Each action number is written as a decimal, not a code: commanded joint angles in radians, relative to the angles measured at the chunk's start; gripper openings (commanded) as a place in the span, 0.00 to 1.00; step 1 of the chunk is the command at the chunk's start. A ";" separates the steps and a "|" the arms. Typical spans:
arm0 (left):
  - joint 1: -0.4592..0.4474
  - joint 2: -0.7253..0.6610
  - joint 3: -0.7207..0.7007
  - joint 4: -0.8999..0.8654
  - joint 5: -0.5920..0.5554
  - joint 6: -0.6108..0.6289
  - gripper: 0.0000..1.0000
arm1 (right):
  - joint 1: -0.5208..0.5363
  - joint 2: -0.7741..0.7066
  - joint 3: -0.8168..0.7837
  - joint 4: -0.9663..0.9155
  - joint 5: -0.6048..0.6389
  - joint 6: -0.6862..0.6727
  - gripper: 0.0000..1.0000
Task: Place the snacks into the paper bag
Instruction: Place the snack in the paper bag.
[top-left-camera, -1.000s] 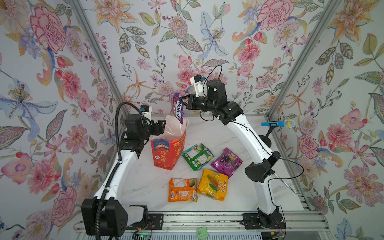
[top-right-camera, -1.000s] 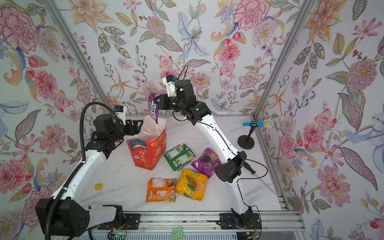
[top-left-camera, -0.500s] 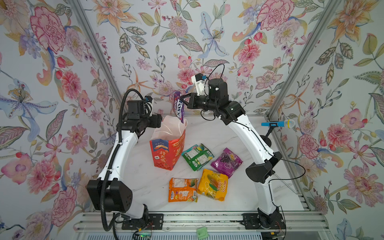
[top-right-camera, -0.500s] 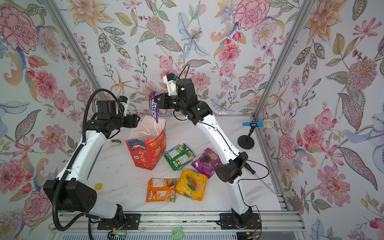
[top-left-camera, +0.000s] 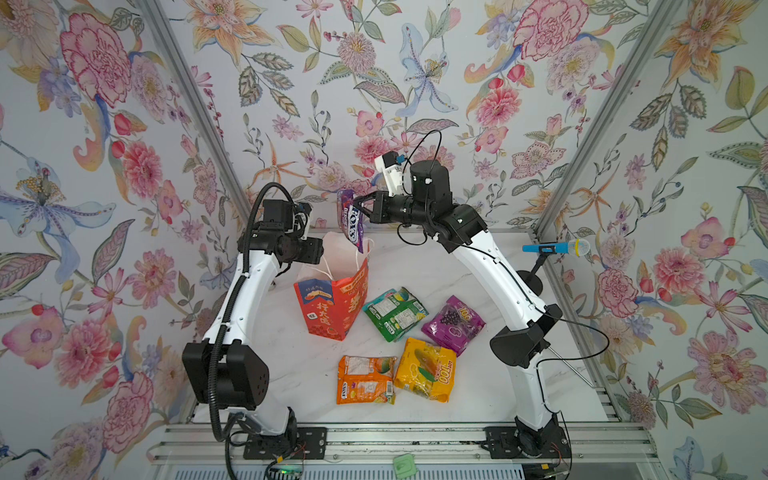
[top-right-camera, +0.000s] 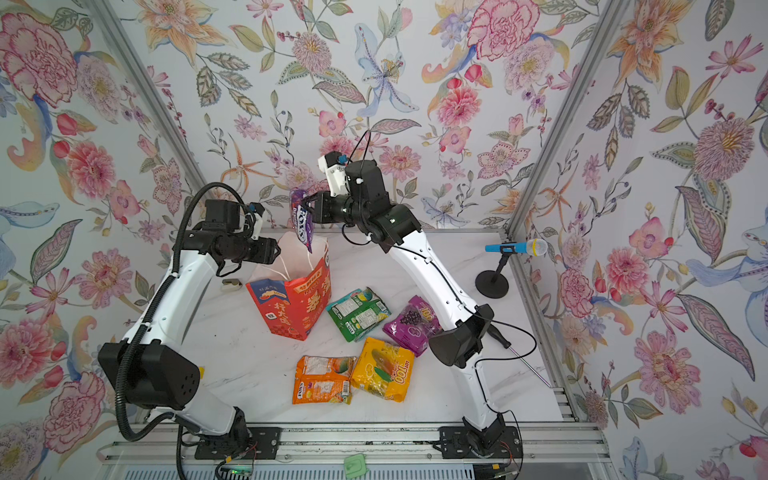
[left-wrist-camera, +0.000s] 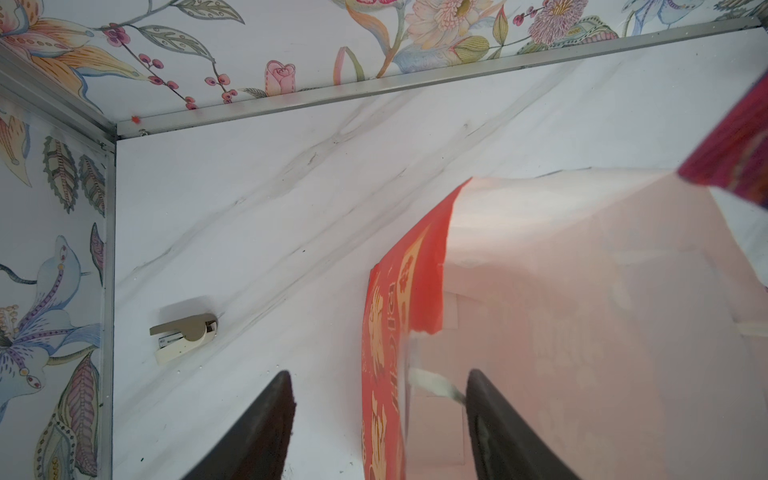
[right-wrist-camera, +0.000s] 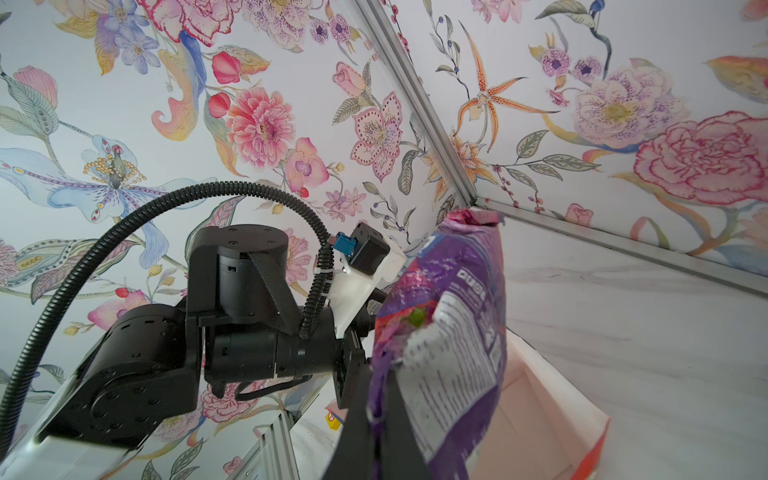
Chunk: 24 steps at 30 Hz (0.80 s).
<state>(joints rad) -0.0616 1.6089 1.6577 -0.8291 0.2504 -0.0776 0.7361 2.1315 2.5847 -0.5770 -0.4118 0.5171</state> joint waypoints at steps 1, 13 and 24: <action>0.002 0.005 -0.011 -0.029 0.008 0.010 0.62 | 0.015 -0.043 0.029 0.022 -0.016 -0.015 0.00; 0.002 0.024 -0.062 0.014 0.043 -0.023 0.29 | 0.021 -0.035 -0.041 0.007 -0.039 0.054 0.00; 0.002 0.032 -0.065 0.047 0.068 -0.062 0.03 | 0.016 0.029 -0.029 0.010 -0.067 0.115 0.00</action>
<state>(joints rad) -0.0616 1.6299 1.6009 -0.7982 0.2989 -0.1219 0.7525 2.1338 2.5423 -0.6086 -0.4473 0.6006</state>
